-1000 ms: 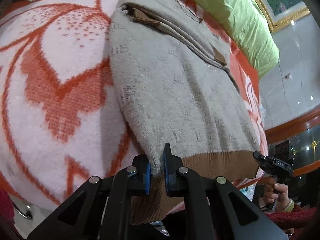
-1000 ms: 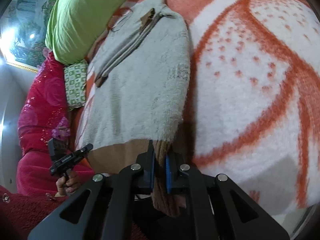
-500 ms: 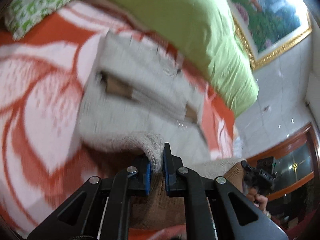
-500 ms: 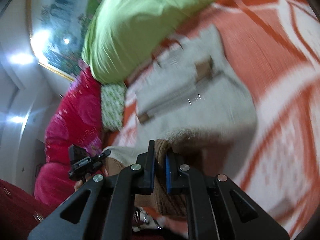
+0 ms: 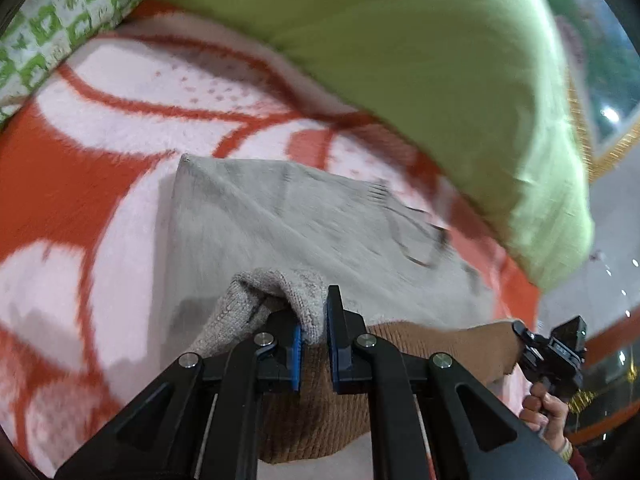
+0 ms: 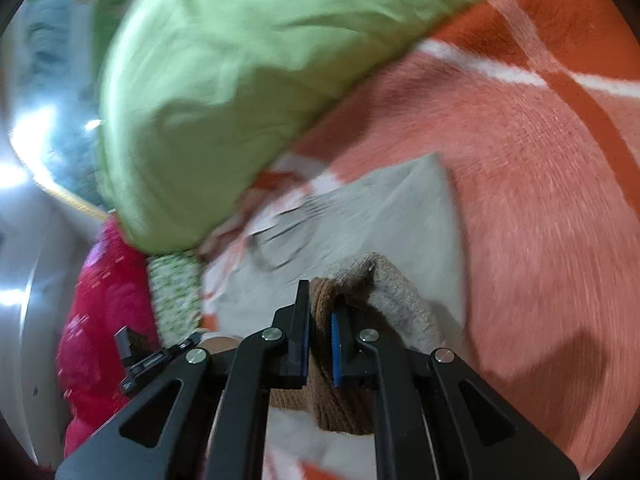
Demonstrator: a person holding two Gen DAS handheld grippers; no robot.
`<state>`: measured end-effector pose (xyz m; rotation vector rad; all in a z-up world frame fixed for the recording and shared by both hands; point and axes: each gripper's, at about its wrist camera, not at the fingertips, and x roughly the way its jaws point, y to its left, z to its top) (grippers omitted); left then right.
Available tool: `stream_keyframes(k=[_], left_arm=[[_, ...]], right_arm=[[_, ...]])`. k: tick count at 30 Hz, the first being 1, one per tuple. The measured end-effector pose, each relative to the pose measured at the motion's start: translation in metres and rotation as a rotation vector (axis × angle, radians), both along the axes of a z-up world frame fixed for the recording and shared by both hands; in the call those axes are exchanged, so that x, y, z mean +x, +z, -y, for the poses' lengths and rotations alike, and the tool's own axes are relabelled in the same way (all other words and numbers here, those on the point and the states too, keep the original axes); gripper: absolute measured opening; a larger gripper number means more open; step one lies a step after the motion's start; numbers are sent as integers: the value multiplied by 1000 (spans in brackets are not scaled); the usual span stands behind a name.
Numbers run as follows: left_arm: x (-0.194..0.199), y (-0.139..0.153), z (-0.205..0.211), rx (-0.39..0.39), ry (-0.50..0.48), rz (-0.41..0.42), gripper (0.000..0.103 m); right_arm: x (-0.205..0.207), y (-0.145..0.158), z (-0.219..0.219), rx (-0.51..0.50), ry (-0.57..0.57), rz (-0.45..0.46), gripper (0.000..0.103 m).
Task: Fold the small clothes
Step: 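Lift the hem with both grippers and fold it toward the collar, then release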
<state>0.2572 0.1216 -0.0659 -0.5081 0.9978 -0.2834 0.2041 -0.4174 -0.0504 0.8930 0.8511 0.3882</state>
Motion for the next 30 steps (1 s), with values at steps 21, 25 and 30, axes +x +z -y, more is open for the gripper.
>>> stream_keyframes(k=[21, 25, 30], left_arm=[[-95, -21, 103, 180, -551, -14, 31], [-58, -41, 119, 232, -585, -42, 31], [-3, -32, 124, 228, -616, -35, 22]], right_arm=[[-59, 14, -106, -255, 481, 116, 46], [-34, -11, -169, -410, 749, 92, 46], [26, -19, -163, -544, 709, 112, 10]])
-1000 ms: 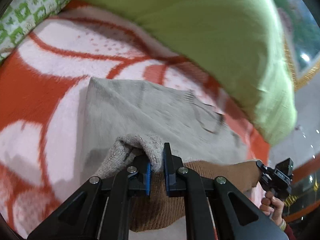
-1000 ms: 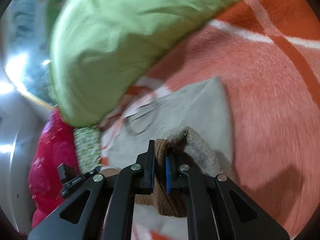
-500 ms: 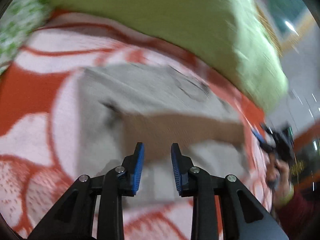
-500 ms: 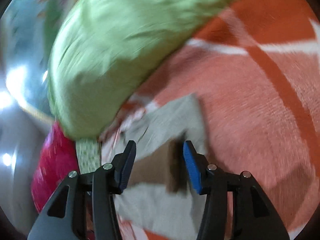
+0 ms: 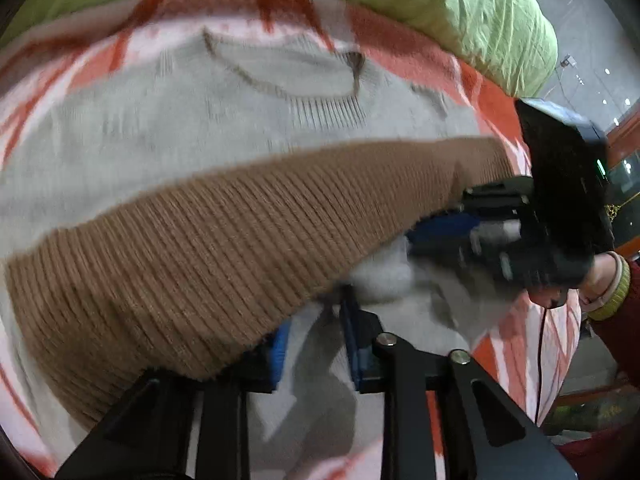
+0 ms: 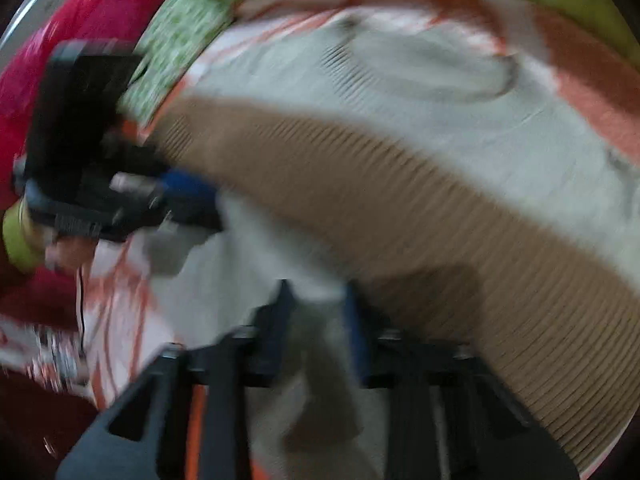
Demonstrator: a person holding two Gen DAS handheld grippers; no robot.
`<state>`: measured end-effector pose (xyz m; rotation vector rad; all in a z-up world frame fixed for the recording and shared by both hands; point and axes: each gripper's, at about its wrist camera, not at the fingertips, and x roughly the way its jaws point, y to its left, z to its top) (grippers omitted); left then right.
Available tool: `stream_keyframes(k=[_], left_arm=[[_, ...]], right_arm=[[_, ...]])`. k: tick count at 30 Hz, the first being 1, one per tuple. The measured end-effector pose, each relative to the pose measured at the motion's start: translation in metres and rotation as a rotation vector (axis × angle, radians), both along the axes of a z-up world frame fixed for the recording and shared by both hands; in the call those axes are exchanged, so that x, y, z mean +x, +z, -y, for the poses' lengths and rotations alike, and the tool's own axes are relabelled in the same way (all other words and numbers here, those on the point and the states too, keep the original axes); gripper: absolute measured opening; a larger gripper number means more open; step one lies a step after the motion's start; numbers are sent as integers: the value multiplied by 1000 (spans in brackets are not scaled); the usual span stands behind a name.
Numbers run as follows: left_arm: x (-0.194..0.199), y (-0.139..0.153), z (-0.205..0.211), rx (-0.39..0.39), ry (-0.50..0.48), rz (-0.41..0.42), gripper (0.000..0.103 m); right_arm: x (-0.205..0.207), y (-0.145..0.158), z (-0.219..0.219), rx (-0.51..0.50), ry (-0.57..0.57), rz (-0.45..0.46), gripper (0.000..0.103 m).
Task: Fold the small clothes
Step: 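Lift the hem with both grippers and fold it toward the collar, then release, then pinch and straighten the folded brown hem edge with both grippers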
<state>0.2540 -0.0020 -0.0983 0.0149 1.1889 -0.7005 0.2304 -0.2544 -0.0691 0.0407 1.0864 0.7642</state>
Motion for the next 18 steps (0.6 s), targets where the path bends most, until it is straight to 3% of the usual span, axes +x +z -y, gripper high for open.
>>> stream_keyframes(k=[3, 5, 7, 9, 11, 14, 16, 18], left_arm=[[28, 18, -14, -7, 79, 60, 26], [49, 23, -30, 22, 189, 99, 33], [74, 23, -52, 49, 343, 115, 35], [93, 21, -77, -3, 465, 103, 35], [98, 23, -90, -65, 513, 89, 35], [85, 31, -98, -53, 530, 120, 36], [68, 36, -100, -30, 527, 141, 48], [45, 38, -101, -22, 518, 149, 49]], right_arm=[[30, 12, 43, 101, -218, 36, 11], [47, 11, 78, 127, -409, 53, 11], [56, 7, 97, 186, -509, 51, 9], [54, 10, 107, 199, -593, 90, 12], [47, 19, 120, 215, -707, 137, 13], [39, 29, 138, 289, -765, 123, 14], [22, 35, 149, 313, -754, 123, 14], [8, 43, 150, 312, -745, 131, 17]])
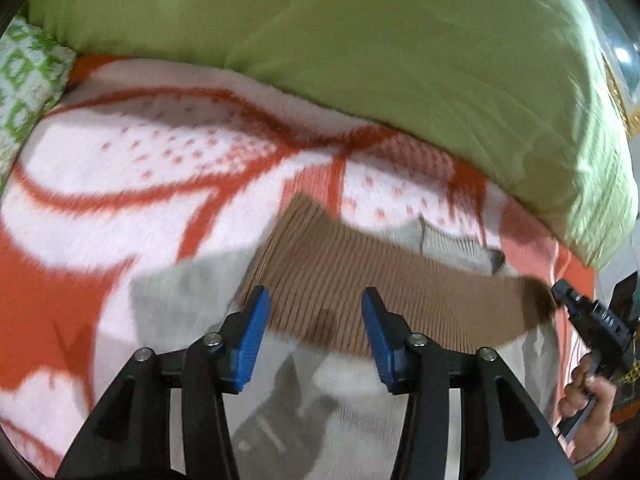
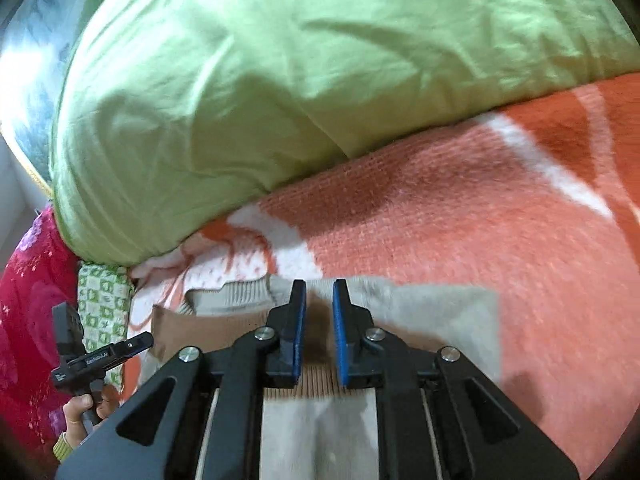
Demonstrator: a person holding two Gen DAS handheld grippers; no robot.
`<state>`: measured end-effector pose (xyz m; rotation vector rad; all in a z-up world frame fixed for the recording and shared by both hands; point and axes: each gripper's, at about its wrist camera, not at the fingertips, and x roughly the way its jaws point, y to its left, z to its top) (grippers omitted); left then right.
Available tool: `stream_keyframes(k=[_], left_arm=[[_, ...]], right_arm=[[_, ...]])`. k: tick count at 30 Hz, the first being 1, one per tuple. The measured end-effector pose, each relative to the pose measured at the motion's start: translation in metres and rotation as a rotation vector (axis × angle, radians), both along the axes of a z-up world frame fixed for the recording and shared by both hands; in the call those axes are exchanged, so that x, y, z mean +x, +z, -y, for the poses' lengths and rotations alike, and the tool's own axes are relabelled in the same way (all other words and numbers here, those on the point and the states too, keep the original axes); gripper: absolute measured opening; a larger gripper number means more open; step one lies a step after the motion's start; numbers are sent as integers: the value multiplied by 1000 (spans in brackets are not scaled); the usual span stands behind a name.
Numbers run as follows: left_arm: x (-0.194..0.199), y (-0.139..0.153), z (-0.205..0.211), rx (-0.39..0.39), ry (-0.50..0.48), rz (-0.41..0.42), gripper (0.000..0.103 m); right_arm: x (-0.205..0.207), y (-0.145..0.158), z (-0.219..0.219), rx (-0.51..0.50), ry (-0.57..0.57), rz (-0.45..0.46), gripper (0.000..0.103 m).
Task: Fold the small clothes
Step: 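Pinch and straighten the folded brown hem edge with both grippers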
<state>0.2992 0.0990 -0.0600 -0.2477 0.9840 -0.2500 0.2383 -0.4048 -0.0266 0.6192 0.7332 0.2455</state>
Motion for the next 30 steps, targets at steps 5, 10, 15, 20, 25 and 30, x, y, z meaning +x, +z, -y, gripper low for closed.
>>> stream_keyframes(k=[5, 10, 15, 20, 25, 30], left_arm=[[-58, 5, -10, -33, -20, -15, 50], [-98, -1, -14, -51, -29, -26, 52], [-103, -20, 18, -4, -143, -49, 54], [-87, -35, 2, 24, -63, -47, 51], [-76, -27, -19, 19, 3, -37, 47], [-70, -11, -26, 1, 38, -4, 50]], right_arm=[[-33, 10, -2, -91, 19, 4, 48], [-32, 7, -26, -154, 94, 18, 49], [-27, -8, -78, -135, 340, -15, 49], [-3, -41, -60, -265, 186, -69, 36], [12, -48, -20, -107, 64, -103, 0], [-11, -27, -43, -181, 104, -59, 7]])
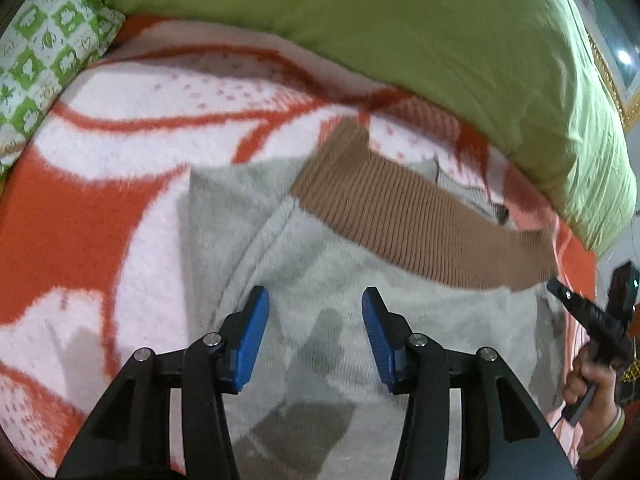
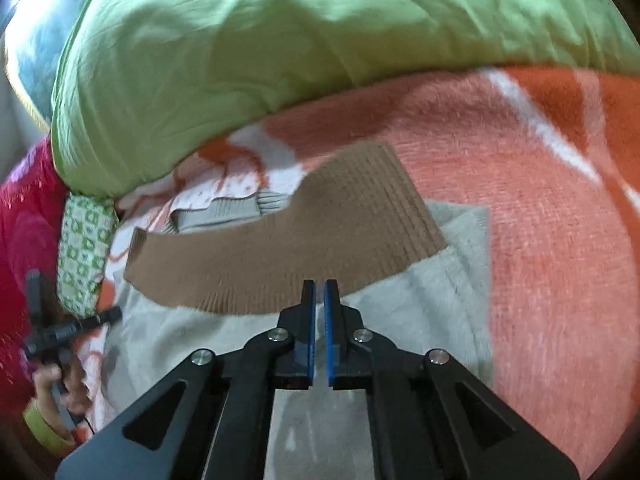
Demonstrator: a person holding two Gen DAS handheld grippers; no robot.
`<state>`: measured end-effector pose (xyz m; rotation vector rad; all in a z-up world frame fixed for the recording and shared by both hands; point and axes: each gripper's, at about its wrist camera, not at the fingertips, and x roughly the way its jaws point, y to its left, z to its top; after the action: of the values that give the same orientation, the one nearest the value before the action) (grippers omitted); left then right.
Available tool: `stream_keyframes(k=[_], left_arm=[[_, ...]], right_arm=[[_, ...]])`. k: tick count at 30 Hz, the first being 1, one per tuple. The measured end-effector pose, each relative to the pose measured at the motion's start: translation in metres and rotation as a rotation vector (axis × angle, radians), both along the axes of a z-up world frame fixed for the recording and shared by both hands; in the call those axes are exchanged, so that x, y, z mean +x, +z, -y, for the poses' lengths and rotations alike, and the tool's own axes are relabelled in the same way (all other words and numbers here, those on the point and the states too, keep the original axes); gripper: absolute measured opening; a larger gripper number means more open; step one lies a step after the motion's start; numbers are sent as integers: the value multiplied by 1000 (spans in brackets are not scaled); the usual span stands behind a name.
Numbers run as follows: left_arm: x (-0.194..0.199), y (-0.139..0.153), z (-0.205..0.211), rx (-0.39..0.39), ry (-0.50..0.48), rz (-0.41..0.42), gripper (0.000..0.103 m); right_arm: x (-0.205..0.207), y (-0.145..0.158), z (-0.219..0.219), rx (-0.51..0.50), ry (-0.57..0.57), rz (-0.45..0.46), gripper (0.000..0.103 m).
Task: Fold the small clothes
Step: 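Pinch and straighten the folded brown hem edge with both grippers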
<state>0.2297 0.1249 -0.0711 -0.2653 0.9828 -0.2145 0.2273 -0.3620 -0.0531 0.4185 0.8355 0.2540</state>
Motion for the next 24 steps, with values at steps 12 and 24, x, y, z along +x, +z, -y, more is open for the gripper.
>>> stream_keyframes(k=[12, 24], left_arm=[[61, -4, 30, 296, 26, -6, 61], [84, -9, 52, 403, -3, 0, 10]], right_arm=[[47, 10, 0, -294, -61, -19, 56], [77, -12, 16, -199, -96, -103, 12]])
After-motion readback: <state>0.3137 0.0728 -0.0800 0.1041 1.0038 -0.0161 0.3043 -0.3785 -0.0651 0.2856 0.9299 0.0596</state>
